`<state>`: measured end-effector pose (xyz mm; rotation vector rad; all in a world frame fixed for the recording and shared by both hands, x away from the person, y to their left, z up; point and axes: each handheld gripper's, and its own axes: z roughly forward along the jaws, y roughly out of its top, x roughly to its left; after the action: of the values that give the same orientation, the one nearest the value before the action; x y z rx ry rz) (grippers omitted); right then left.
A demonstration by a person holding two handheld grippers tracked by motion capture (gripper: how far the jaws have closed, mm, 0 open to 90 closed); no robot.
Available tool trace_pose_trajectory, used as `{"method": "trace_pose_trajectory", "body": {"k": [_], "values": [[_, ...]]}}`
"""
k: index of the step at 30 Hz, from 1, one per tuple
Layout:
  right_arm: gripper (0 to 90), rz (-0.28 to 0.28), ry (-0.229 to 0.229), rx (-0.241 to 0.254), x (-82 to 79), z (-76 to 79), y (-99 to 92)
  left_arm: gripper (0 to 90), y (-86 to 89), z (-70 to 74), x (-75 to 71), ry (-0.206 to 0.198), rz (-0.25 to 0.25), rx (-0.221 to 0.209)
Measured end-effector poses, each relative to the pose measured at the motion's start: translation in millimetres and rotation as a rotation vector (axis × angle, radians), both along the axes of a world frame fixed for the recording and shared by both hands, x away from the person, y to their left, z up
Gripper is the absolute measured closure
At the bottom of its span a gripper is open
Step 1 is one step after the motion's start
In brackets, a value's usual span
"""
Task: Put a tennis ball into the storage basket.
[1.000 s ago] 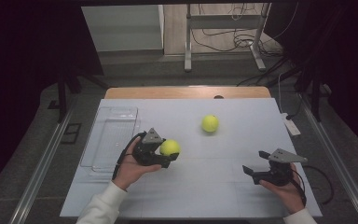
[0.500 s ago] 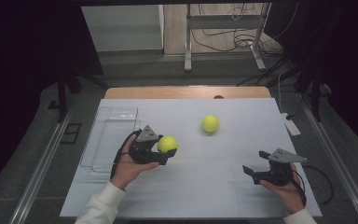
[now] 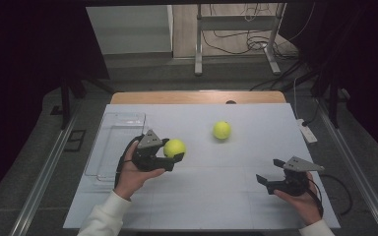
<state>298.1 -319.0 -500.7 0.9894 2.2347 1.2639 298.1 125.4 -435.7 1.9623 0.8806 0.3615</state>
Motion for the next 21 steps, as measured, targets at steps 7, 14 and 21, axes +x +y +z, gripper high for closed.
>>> {"method": "trace_pose_trajectory", "body": {"k": [7, 14, 21], "values": [[9.2, -0.001, 0.0, 0.0, 0.1, -0.1, -0.1, 26.8, 3.4, 2.1, -0.3, -0.007, 0.007, -0.021], [9.1, -0.001, 0.001, 0.0, 0.1, -0.1, -0.1, 26.8, 6.8, 4.9, -0.9, -0.014, 0.013, -0.037], [9.2, -0.001, 0.002, -0.001, 0.2, -0.3, -0.1, 26.8, 9.9, 7.3, -1.1, -0.022, 0.022, -0.05]]}}
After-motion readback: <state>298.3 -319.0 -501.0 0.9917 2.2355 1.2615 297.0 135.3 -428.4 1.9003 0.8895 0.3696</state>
